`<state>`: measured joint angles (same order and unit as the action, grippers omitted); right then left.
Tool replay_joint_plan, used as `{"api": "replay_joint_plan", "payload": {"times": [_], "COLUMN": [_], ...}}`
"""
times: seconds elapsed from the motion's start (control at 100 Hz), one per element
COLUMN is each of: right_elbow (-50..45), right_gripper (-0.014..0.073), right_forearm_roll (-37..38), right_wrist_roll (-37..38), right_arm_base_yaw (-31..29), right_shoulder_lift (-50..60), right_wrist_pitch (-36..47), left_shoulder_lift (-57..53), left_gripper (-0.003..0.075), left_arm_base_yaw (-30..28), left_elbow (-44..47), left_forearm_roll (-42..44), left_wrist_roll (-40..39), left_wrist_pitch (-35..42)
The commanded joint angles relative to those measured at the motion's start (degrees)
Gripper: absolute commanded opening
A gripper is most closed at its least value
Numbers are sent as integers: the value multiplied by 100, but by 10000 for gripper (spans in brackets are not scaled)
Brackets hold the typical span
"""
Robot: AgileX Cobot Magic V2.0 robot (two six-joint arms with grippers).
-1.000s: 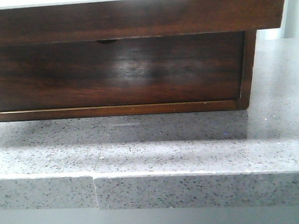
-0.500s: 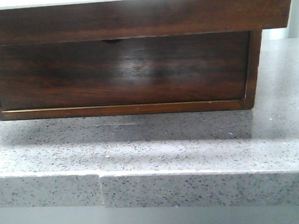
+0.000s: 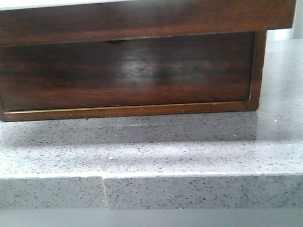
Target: Put scissors in drawer with both arms
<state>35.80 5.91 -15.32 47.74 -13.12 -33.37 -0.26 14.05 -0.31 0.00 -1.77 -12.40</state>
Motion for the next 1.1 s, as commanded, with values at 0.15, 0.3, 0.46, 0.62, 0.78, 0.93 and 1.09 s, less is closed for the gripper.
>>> {"api": "replay_joint_plan", "payload": {"times": [0.15,0.3,0.46,0.62,0.78,0.93,1.09], "right_elbow": [141,141,141,141,88,-417,-1702], "right_gripper": [-45,-45,-45,-45,-45,-45,-45], "right_forearm_roll": [67,67,67,67,67,472,261], "right_wrist_roll": [10,10,10,10,10,456,1077], "right_arm_base_yaw": [-43,-43,-43,-43,-85,-944,-2544], "right_shoulder_lift": [-60,-60,-60,-60,-60,61,376], "right_wrist_pitch": [478,478,478,478,421,883,2235], "left_shoulder_lift": [-187,-187,-187,-187,-187,-187,-187], "left_gripper": [-20,-20,-20,-20,-20,-20,-20], "left_arm_base_yaw": [51,51,51,51,51,51,51], "left_elbow": [118,118,118,118,118,118,118], "left_forearm_roll": [0,0,0,0,0,0,0], "left_wrist_roll": [-138,-138,-138,-138,-138,-138,-138], "left_wrist_pitch": [158,158,158,158,158,158,158]}}
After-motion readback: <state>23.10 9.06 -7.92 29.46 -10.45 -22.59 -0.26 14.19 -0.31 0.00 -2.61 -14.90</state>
